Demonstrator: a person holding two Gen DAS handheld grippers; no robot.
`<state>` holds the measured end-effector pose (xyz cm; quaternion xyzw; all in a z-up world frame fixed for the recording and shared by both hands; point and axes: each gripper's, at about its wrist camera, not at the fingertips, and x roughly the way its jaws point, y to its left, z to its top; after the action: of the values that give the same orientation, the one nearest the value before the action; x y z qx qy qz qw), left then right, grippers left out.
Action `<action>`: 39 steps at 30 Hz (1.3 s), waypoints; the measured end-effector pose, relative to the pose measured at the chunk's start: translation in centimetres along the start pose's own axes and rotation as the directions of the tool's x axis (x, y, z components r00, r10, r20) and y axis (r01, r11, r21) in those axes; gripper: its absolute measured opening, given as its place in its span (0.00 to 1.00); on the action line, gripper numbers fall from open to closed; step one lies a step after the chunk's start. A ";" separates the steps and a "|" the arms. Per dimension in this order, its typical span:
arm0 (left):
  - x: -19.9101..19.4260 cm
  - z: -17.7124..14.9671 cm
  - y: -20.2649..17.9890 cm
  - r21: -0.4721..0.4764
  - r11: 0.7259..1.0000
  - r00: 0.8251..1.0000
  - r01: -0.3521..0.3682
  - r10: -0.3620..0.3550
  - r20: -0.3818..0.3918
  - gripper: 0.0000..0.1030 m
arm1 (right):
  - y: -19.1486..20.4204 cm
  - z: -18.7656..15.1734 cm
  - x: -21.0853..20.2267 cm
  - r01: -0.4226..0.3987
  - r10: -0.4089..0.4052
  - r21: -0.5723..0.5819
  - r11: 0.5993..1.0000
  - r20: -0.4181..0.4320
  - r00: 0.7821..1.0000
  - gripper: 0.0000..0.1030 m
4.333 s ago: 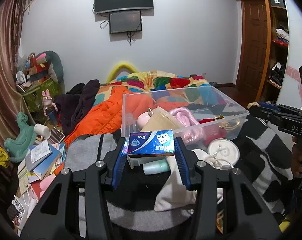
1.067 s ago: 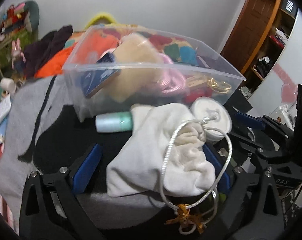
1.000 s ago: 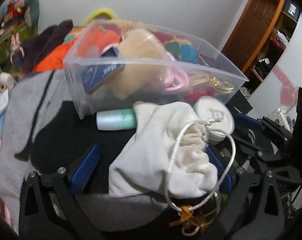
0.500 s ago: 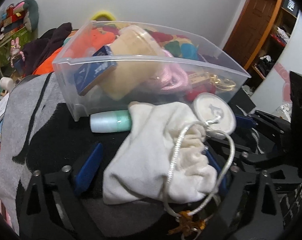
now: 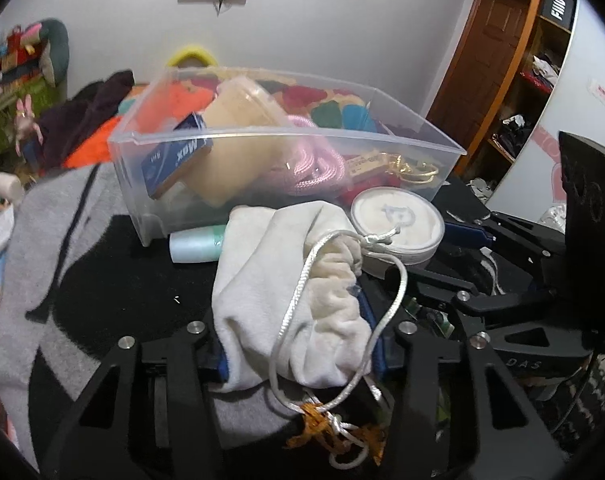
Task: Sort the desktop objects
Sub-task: 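Lift the white drawstring bag with the left tool while the right tool grasps the white round container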
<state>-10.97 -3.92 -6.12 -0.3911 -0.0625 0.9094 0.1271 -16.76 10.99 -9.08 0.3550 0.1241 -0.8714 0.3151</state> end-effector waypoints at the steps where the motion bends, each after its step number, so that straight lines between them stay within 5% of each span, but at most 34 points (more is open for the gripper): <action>1: -0.1 0.0 -0.2 0.005 1.000 1.000 -0.007 0.007 0.007 0.47 | 0.0 0.0 0.0 0.000 0.000 -0.002 1.000 -0.003 1.000 0.54; 15: -4.2 0.6 1.0 -0.025 0.998 0.992 -0.049 0.052 0.116 0.44 | -0.8 -0.1 -2.1 -0.046 0.043 0.044 0.998 0.063 0.997 0.52; 19: -5.6 1.1 1.2 -0.024 0.998 0.985 -0.057 0.060 0.164 0.44 | -1.1 0.5 -4.0 -0.066 0.061 0.050 0.997 0.098 0.993 0.20; 21: -5.8 1.3 1.2 -0.028 0.998 0.983 -0.056 0.060 0.176 0.44 | -1.2 0.9 -4.1 -0.095 0.092 0.037 0.995 0.076 0.993 0.20; 29: -5.3 0.9 1.2 -0.031 0.998 0.984 -0.048 0.052 0.169 0.44 | -0.2 0.2 -2.0 -0.021 0.021 -0.001 1.000 0.031 0.999 0.58; 39: -5.6 0.9 1.2 -0.037 0.998 0.979 -0.057 0.063 0.195 0.44 | -1.0 0.8 1.0 -0.028 0.030 0.031 0.999 -0.054 0.998 0.58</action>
<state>-8.17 -6.67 -1.87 -0.3032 -0.0769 0.9459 0.0867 -18.35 10.91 -9.25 0.3849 0.1144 -0.8586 0.3188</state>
